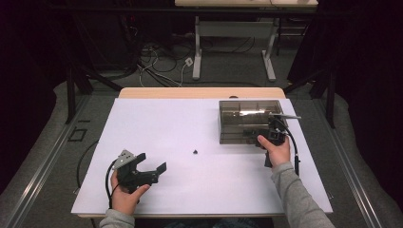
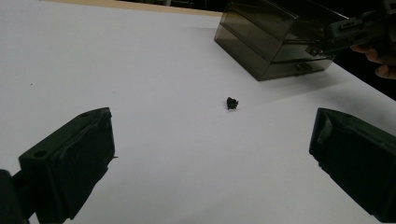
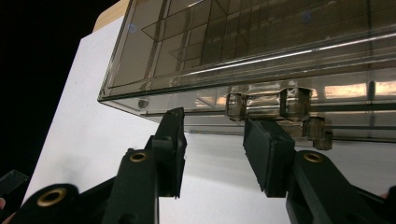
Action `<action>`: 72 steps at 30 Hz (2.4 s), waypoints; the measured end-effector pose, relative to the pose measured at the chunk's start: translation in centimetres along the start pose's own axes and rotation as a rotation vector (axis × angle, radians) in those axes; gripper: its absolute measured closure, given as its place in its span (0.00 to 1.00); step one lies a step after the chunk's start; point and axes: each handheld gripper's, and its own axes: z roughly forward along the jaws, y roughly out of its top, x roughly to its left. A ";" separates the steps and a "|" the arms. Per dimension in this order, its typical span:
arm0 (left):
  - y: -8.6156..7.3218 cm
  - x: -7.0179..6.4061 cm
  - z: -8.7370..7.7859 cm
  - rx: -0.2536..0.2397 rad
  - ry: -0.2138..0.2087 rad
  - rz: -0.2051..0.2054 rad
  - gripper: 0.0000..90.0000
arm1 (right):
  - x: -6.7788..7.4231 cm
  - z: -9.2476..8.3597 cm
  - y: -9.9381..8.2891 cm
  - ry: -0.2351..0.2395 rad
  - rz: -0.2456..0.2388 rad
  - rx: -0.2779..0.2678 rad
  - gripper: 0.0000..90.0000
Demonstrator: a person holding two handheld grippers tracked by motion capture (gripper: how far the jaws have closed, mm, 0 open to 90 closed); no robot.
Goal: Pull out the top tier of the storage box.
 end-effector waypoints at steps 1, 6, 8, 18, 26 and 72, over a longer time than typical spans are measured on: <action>0.0 0.0 0.0 0.000 0.000 0.000 0.00 | 0.0 0.0 0.0 -0.004 0.000 0.001 0.66; 0.0 0.0 0.0 0.002 -0.001 -0.001 0.00 | 0.0 0.0 0.0 -0.017 0.010 0.016 0.72; 0.0 0.0 0.1 0.003 0.000 -0.003 0.00 | 0.0 0.0 0.0 -0.008 0.010 0.017 0.74; 0.0 0.0 0.1 0.005 -0.001 -0.002 0.00 | -0.3 0.1 -0.1 -0.019 0.038 0.007 0.84; -0.1 0.0 0.1 0.006 -0.002 -0.002 0.00 | -0.7 0.2 -0.2 -0.013 0.064 -0.008 0.89; 0.1 0.0 0.4 0.008 -0.007 0.004 0.00 | -0.4 -0.3 -0.9 -0.016 0.084 0.001 0.91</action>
